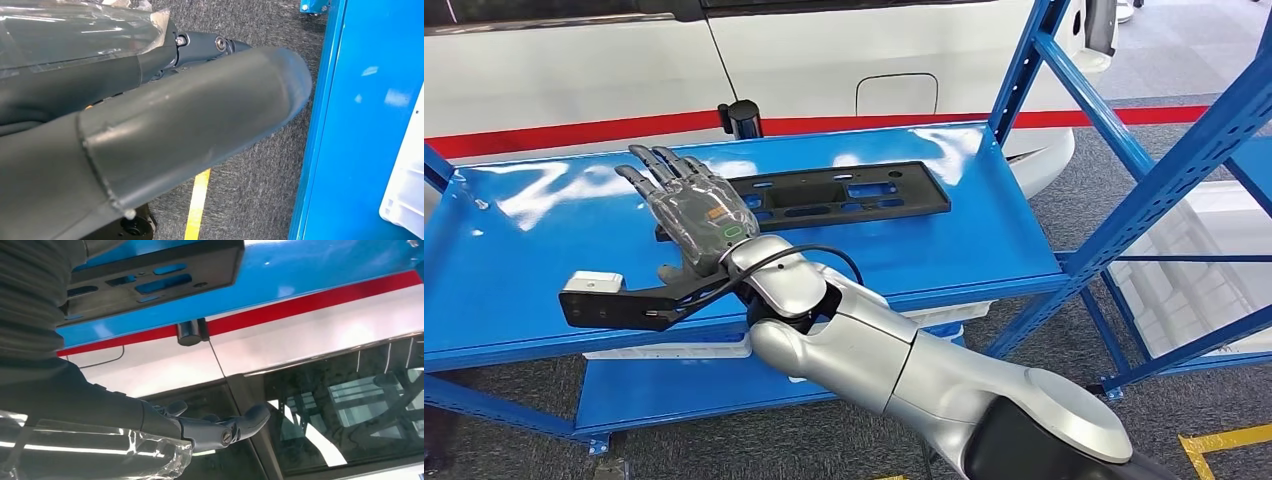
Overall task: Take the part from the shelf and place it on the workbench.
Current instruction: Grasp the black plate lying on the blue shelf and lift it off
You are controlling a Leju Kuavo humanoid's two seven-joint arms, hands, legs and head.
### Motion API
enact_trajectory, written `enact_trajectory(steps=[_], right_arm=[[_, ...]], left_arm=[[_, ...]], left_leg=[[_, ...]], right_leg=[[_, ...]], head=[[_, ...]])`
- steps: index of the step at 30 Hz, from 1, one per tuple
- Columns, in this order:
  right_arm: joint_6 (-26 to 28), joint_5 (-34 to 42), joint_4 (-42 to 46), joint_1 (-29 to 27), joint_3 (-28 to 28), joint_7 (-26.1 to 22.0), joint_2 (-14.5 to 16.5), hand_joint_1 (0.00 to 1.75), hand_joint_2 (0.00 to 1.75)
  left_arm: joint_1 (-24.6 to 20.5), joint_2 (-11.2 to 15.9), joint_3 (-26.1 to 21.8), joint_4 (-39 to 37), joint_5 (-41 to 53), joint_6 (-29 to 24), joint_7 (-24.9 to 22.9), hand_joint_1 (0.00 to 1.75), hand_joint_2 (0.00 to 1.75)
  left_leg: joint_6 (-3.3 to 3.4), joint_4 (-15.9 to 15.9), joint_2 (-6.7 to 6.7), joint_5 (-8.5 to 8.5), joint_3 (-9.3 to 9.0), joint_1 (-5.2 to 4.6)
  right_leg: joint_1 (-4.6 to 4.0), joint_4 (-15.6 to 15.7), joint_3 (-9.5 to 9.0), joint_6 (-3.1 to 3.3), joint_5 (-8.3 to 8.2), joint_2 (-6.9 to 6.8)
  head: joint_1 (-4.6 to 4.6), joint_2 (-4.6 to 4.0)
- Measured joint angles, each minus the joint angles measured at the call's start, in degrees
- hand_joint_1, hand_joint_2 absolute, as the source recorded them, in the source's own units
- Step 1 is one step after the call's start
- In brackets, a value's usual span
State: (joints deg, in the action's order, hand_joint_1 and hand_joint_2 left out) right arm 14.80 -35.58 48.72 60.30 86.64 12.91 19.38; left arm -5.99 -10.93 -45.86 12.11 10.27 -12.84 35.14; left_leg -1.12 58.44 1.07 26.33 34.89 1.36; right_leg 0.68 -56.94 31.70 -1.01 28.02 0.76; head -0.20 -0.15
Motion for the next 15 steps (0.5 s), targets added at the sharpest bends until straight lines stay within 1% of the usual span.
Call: enact_trajectory(steps=[5, 10, 15], right_arm=[[-0.3, -2.4, -3.8, -1.5, 0.2, 0.2, 0.0, 0.00, 1.75], [0.2, -6.8, -10.7, -3.1, 0.6, 0.2, 0.0, 0.00, 1.75], [1.8, -7.7, -17.2, -3.8, 0.5, 0.4, 0.0, 0.00, 1.75]], left_arm=[[-0.1, 0.0, 0.1, 0.0, 1.2, 0.8, -0.5, 0.00, 0.00], [-0.2, 0.0, 0.3, 0.0, 2.3, 1.3, -1.2, 0.00, 0.00], [-0.2, 0.0, 0.3, 0.0, 2.3, 1.8, -0.8, 0.00, 0.00]], left_leg=[[0.11, 0.0, -0.02, 0.00, -0.06, -0.05], [0.16, 0.0, -0.11, -0.03, -0.18, 0.19], [0.15, 0.0, -0.16, -0.03, -0.25, 0.37]], right_leg=[[0.02, 0.0, 0.05, -0.09, -0.03, 0.00], [0.01, 0.0, 0.10, -0.12, -0.05, 0.01], [-0.11, -0.1, 0.11, -0.12, -0.05, 0.02]], head=[[-0.02, 0.00], [-0.02, 0.00], [-0.03, 0.00]])
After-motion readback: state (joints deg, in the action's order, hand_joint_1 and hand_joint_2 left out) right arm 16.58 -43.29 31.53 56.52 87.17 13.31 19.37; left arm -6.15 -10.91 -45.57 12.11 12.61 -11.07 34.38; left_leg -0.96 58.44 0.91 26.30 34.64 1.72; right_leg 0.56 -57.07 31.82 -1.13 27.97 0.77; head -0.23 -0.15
